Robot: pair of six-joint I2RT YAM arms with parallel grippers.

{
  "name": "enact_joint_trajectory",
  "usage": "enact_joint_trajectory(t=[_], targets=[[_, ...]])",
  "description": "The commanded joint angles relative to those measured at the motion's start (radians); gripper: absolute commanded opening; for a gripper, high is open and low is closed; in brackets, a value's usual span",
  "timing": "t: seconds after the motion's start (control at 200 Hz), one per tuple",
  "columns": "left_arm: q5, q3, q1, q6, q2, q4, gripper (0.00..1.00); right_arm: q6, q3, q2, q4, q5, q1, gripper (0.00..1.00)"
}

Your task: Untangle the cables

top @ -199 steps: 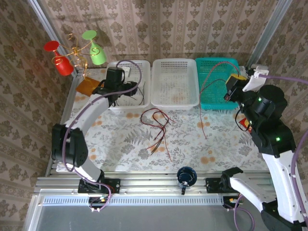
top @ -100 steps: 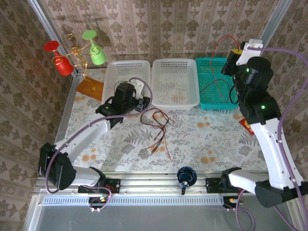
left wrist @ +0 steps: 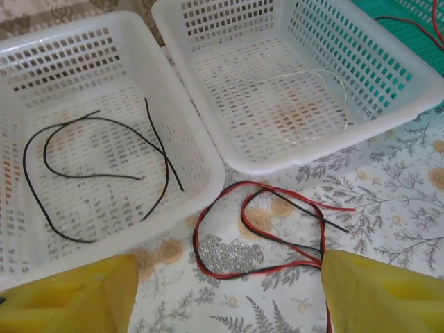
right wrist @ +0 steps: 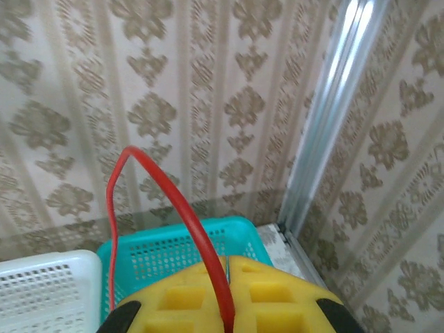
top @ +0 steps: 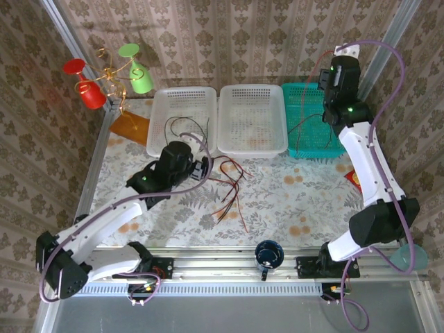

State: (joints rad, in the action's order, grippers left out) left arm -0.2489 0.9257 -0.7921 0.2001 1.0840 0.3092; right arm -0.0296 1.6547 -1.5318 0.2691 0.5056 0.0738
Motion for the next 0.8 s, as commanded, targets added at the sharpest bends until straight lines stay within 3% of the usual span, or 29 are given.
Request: enact_joint_trajectory(t=[0.0,0.215,0.48,0.685,0.745,0.8], targets=[[-0.048,-0.069,-0.031,0.091,-0.058,0.038,0.7,-0.067,-0.033,-0.013,0.016,-0.008,-0.031,0.0],[-0.054,-0.133,-0.082,0.159,-0.064,0.0,0.7,-0.104,-0.083,-0.168,0.157,-0.133,-0.063,0.0],[-0.053,-0.109,-0.106,0.154,-0.026,-0.009,0.7,-0.218,-0.069,-0.431,0.363,-0.188,-0.087,0.0],[-0.056,-0.1,-0.111,0.149,-0.025,0.005,0.7,-0.284,-0.025,-0.492,0.417,-0.27,-0.128,0.0],[-0.056,-0.101,-0.11,0.15,-0.026,0.007,0.7,-0.283,-0.016,-0.484,0.427,-0.289,-0.139,0.1],[-0.057,-0.103,-0.111,0.151,-0.026,0.007,0.7,-0.28,-0.018,-0.461,0.423,-0.305,-0.146,0.26]])
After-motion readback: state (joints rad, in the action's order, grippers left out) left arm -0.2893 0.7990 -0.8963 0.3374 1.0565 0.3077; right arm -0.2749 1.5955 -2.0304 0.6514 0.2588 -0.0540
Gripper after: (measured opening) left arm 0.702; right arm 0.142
